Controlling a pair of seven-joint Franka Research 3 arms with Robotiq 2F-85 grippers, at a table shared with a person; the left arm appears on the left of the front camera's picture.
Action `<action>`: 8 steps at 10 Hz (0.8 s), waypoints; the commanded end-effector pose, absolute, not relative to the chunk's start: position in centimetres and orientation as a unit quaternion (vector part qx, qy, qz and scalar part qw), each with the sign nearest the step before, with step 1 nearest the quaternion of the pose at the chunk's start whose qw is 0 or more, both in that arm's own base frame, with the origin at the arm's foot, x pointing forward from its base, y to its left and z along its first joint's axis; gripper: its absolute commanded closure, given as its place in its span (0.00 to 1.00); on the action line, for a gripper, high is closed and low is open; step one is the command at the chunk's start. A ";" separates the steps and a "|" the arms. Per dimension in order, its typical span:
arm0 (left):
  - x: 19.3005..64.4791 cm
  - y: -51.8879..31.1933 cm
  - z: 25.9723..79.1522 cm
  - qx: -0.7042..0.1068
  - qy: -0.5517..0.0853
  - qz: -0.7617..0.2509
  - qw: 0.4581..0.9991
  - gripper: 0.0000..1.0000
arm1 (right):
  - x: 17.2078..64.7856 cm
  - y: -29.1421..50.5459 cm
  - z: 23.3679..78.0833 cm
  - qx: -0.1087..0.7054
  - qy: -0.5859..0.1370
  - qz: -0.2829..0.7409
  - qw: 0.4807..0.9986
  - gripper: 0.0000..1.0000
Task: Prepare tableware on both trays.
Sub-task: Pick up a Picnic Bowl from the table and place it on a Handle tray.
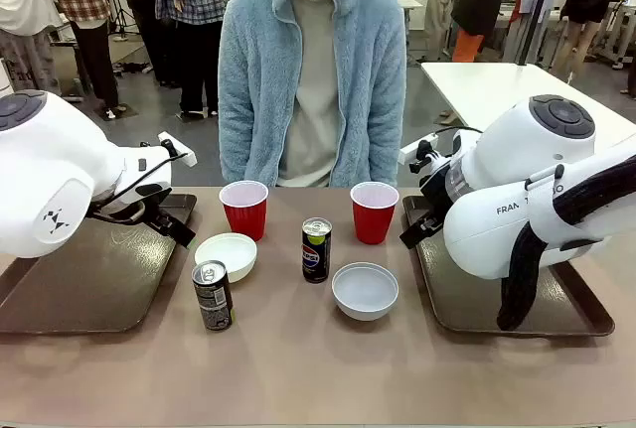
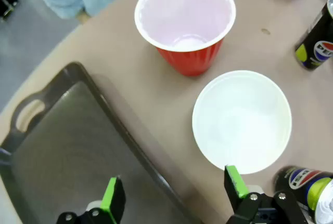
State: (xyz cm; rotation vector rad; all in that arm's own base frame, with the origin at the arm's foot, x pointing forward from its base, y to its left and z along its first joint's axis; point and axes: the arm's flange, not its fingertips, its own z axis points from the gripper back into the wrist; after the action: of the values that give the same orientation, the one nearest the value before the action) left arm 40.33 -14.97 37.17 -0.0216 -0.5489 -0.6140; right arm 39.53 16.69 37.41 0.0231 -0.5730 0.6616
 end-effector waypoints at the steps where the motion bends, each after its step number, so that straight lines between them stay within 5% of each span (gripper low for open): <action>1: 40.3 -15.0 37.2 -0.010 -0.267 -0.298 0.916 0.00 | 39.5 16.7 37.4 0.011 -0.277 0.320 0.906 0.00; 8: 40.3 -15.0 37.2 -0.010 -0.267 -0.298 0.916 0.00 | 39.5 16.7 37.4 0.011 -0.277 0.320 0.906 0.00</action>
State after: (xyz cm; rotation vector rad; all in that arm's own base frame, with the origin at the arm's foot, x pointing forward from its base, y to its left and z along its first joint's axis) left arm 40.33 -14.97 37.17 -0.0216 -0.5489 -0.6140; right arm 39.53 16.69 37.41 0.0229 -0.5730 0.6618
